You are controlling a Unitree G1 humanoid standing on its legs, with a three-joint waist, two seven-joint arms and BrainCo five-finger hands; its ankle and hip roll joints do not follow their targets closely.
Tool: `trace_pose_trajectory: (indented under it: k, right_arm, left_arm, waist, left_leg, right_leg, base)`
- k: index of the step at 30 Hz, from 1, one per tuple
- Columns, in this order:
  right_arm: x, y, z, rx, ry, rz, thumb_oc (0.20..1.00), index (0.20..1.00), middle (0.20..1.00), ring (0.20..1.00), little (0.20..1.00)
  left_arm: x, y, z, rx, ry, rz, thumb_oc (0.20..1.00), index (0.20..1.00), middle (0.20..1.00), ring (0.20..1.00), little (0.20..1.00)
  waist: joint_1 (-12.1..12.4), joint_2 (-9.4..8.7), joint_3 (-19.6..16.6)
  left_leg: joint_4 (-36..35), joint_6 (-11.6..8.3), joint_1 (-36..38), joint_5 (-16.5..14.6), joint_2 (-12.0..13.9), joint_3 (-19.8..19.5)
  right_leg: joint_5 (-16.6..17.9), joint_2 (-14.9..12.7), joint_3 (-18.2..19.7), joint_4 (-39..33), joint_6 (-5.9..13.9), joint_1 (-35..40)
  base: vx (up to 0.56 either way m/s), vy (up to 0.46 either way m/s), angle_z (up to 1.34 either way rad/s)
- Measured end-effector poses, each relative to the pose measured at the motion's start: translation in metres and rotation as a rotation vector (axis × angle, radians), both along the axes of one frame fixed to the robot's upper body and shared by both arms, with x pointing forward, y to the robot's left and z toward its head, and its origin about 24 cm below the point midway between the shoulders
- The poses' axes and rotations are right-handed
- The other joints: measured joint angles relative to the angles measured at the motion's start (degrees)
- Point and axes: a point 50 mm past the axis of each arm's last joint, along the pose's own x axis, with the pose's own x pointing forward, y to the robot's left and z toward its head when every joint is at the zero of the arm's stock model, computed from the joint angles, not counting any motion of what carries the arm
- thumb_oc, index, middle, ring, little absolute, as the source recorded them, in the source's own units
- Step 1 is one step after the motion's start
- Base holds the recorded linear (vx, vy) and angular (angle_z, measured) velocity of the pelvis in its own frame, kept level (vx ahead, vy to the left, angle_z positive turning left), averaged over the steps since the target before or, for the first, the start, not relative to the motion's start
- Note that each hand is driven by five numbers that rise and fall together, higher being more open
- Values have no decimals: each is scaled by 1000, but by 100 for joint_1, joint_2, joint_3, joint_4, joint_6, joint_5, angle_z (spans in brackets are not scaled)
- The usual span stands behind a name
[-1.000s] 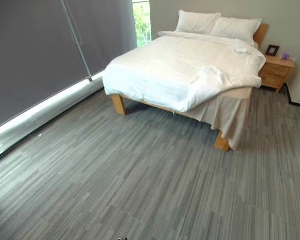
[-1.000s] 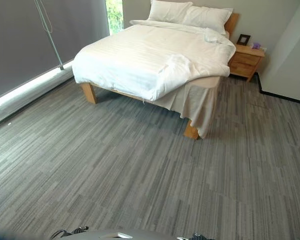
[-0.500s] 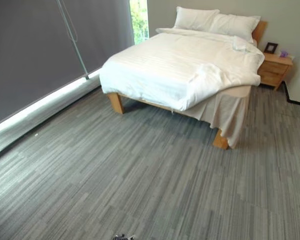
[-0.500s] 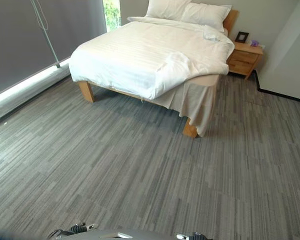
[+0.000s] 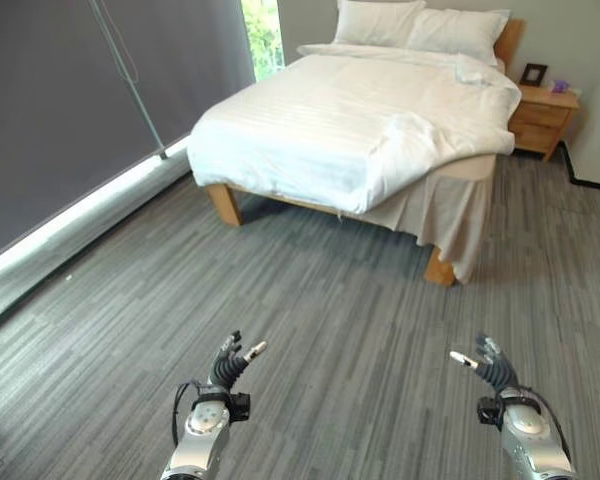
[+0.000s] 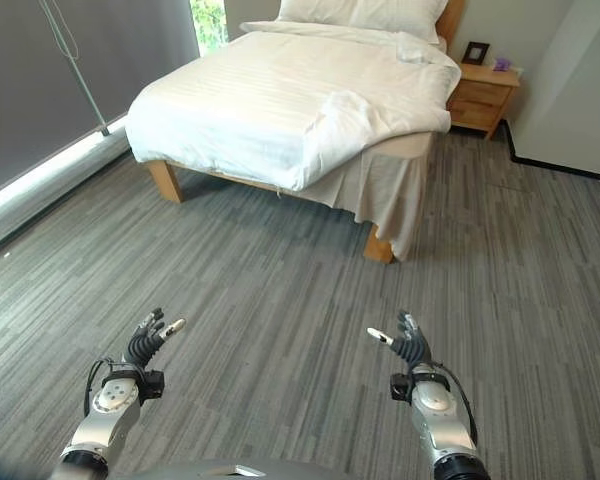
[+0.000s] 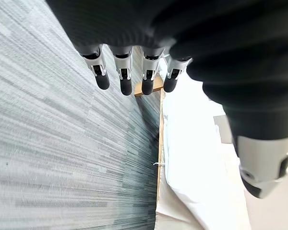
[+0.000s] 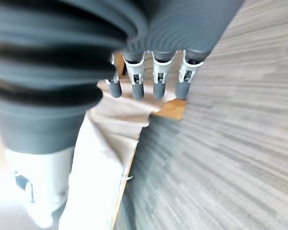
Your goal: Making the bed.
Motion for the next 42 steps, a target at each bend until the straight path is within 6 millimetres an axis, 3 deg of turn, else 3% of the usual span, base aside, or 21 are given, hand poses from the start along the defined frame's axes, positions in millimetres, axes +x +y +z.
trace_pose_trajectory:
  k: [6,8,10,13,16,18,19,20,22,23,25,27,28,29,31,33,37,39,40,41,42]
  right_arm:
    - [16,33,25,69,-131,109,1000,1000,1000,1000,1000]
    - [34,45,40,76,-193,172,1000,1000,1000,1000,1000]
    - [36,47,42,80,-202,179,1000,1000,1000,1000,1000]
    - [27,41,39,67,-189,164,1000,1000,1000,1000,1000]
    - [26,39,40,34,-188,169,1000,1000,1000,1000,1000]
    - [28,39,38,6,-170,174,1000,1000,1000,1000,1000]
    - [31,37,39,2,-172,169,1000,1000,1000,1000,1000]
    - [31,34,37,-2,-164,157,1000,1000,1000,1000,1000]
    - [34,14,44,-55,-176,106,1000,1000,1000,1000,1000]
    - [40,3,47,-73,-184,66,1000,1000,1000,1000,1000]
    - [48,-8,61,-88,-243,5,1000,1000,1000,1000,1000]
    - [50,-5,68,-88,-277,17,1000,1000,1000,1000,1000]
    - [50,-2,68,-81,-280,19,1000,1000,1000,1000,1000]
    - [48,0,62,-75,-262,19,1000,1000,1000,1000,1000]
    - [46,7,53,-74,-225,45,1000,1000,1000,1000,1000]
    - [47,13,52,-62,-224,62,1000,1000,1000,1000,1000]
    - [58,34,60,-35,-260,131,1000,1000,1000,1000,1000]
    - [62,37,64,-39,-273,152,1000,1000,1000,1000,1000]
    - [67,41,68,-39,-287,165,1000,1000,1000,1000,1000]
    - [71,57,72,-12,-315,212,1000,1000,1000,1000,1000]
    - [70,58,72,-6,-317,213,1000,1000,1000,1000,1000]
  left_arm:
    - [-7,9,-2,-24,-3,102,1000,1000,1000,1000,1000]
    - [-4,15,1,-53,-20,157,1000,1000,1000,1000,1000]
    - [-3,18,1,-56,-21,178,1000,1000,1000,1000,1000]
    - [6,21,10,-52,-70,196,1000,1000,1000,1000,1000]
    - [22,19,26,-44,-146,187,1000,1000,1000,1000,1000]
    - [29,14,32,-54,-178,178,1000,1000,1000,1000,1000]
    - [34,13,40,-94,-224,196,1000,1000,1000,1000,1000]
    - [43,12,51,-110,-278,189,1000,1000,1000,1000,1000]
    - [61,-4,63,-139,-322,121,1000,1000,1000,1000,1000]
    - [62,-12,62,-159,-318,87,1000,1000,1000,1000,1000]
    - [56,-15,61,-179,-320,67,1000,1000,1000,1000,1000]
    - [49,-4,58,-178,-318,116,1000,1000,1000,1000,1000]
    - [45,2,57,-174,-315,146,1000,1000,1000,1000,1000]
    - [42,7,54,-168,-303,170,1000,1000,1000,1000,1000]
    - [35,12,47,-159,-278,190,1000,1000,1000,1000,1000]
    - [32,14,45,-156,-270,203,1000,1000,1000,1000,1000]
    - [27,19,44,-141,-260,214,1000,1000,1000,1000,1000]
    - [29,12,43,-146,-256,190,1000,1000,1000,1000,1000]
    - [31,8,42,-147,-252,175,1000,1000,1000,1000,1000]
    - [28,4,40,-144,-240,156,1000,1000,1000,1000,1000]
    - [31,0,42,-153,-247,147,1000,1000,1000,1000,1000]
  waist:
    - [20,108,193]
    - [62,146,456]
    - [42,77,523]
    - [-79,-34,567]
    - [-240,-167,558]
    - [-276,-104,532]
    - [-177,-87,586]
    - [-133,-329,615]
    - [-86,-494,694]
    - [16,-478,746]
    - [43,-447,776]
    - [65,-378,768]
    - [121,-358,757]
    - [269,-309,742]
    - [398,-187,671]
    - [501,-176,661]
    - [669,-381,444]
    - [649,-297,408]
    - [660,-184,431]
    - [740,-137,272]
    - [645,-244,205]
  left_leg:
    - [18,65,-308,55,61,342]
    - [43,70,-450,84,224,782]
    - [51,55,-470,47,195,969]
    - [54,-69,-480,-91,67,1038]
    - [43,-119,-443,-55,43,863]
    - [23,-295,-340,-87,261,753]
    - [719,-539,-518,-242,579,715]
    - [1785,-549,-1067,-336,640,609]
    - [3919,-237,-2266,157,654,-170]
    - [4411,-261,-2549,104,537,-530]
    - [3738,-360,-2610,-65,123,-571]
    - [2447,-322,-2537,-10,93,-264]
    - [1562,-233,-2420,72,102,-195]
    - [594,-205,-2318,230,177,-291]
    - [9,-331,-2387,361,200,-539]
    - [56,-279,-2502,402,123,-362]
    - [984,71,-2602,555,-348,-16]
    - [920,385,-2426,709,-467,14]
    - [861,717,-2270,838,-375,109]
    - [606,1167,-1651,693,-303,-15]
    - [608,1187,-1570,676,-446,-115]
  right_leg:
    - [74,67,257,666,37,-793]
    - [-274,46,100,1998,554,-1701]
    - [-371,-128,-111,2464,668,-2058]
    - [-243,-756,-145,1981,678,-2316]
    - [127,-902,-19,1267,658,-2136]
    - [337,-660,-87,1073,653,-1899]
    - [26,-318,-278,1428,193,-1837]
    - [-180,-266,-295,1606,-17,-1852]
    - [-267,-234,-583,1473,-200,-1627]
    - [-304,-165,-517,1388,-192,-1445]
    - [-351,-106,-495,1161,-168,-1224]
    - [-339,21,-512,737,-84,-944]
    - [-313,121,-545,488,97,-761]
    - [-176,273,-616,416,55,-638]
    - [-275,529,-580,96,37,-328]
    - [-414,646,-588,53,-109,-116]
    - [-567,638,-515,248,19,68]
    - [-634,701,-499,866,70,-142]
    - [-860,762,-449,1761,182,-423]
    - [-1345,315,-592,3891,158,-1026]
    - [-1387,-94,-590,4418,156,-1163]
  base:
    - [-129,27,-38]
    - [98,-49,-95]
    - [182,-124,-54]
    - [246,-220,-35]
    - [192,-230,31]
    - [181,-373,25]
    - [73,-400,14]
    - [74,-321,47]
    - [202,-114,58]
    - [186,-23,-5]
    - [380,3,-35]
    - [396,50,-27]
    - [443,76,-49]
    - [459,67,-44]
    - [505,111,-27]
    - [387,155,-9]
    - [372,207,-15]
    - [212,191,-2]
    - [387,357,-65]
    - [550,463,-43]
    - [441,364,-22]
